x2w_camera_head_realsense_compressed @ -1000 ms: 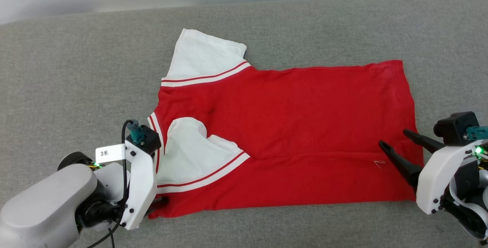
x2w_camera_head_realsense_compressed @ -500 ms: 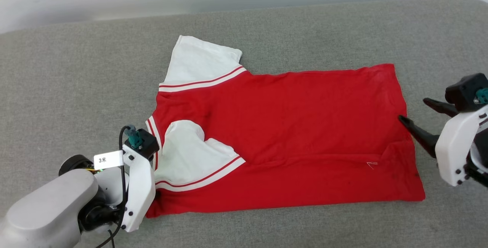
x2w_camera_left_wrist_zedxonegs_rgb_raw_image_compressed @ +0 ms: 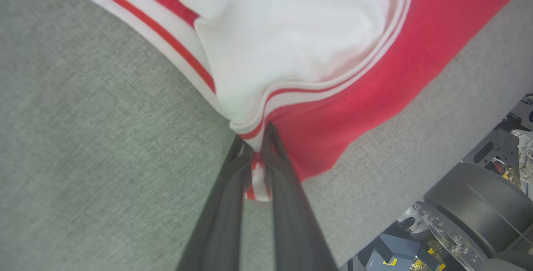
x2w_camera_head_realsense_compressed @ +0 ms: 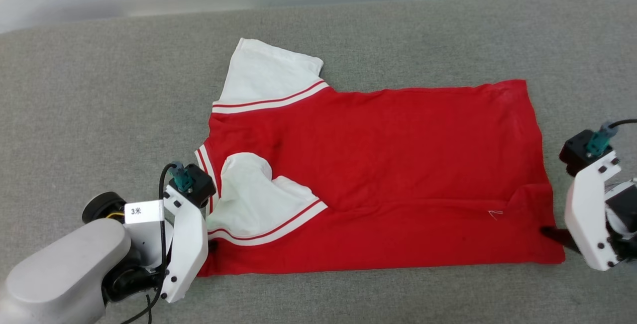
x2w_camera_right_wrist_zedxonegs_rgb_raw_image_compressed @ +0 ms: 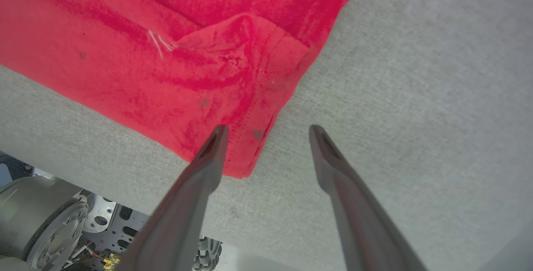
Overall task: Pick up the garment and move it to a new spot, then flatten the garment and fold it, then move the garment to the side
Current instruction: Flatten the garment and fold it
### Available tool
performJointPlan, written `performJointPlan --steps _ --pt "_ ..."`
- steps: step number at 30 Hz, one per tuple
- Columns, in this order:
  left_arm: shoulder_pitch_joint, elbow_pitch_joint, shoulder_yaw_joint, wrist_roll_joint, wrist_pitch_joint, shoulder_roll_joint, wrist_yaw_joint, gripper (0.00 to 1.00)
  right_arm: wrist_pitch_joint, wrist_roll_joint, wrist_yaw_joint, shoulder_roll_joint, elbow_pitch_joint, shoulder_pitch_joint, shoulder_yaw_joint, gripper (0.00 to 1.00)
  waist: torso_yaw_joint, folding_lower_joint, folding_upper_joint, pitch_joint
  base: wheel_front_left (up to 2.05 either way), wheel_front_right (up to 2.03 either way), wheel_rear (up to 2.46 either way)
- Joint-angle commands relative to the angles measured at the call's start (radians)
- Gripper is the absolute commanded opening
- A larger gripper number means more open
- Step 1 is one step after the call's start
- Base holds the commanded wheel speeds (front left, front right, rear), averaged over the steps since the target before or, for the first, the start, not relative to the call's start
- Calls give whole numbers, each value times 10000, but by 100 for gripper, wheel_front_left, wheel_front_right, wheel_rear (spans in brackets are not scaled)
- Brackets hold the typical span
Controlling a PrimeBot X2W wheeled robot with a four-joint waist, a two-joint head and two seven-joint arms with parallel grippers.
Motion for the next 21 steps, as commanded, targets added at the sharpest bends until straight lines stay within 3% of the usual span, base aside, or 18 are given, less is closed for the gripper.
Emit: performJointPlan --steps 1,7,11,12,13,21 --pt "-106 -78 26 74 -40 -51 19 0 -83 -21 -8 268 283 169 38 100 66 0 0 144 0 0 0" --pt "-169 -198 28 190 -175 -136 41 0 -655 101 -6 1330 1552 880 351 100 183 0 0 368 0 0 0" --pt "23 -201 -34 153 -247 -118 64 0 -1027 219 -5 1587 1893 1144 579 100 135 0 0 336 0 0 0" --pt "84 -190 -47 127 -261 -95 65 0 -1254 227 -5 1570 1882 1046 519 43 102 0 0 291 0 0 0" --pt "142 -181 -52 88 -283 -73 69 0 -1434 226 -6 1520 1855 918 448 0 72 0 0 231 0 0 0" --pt "464 -527 101 -247 -465 384 70 0 -2262 465 -8 517 902 361 233 0 -84 0 0 -419 0 0 0"
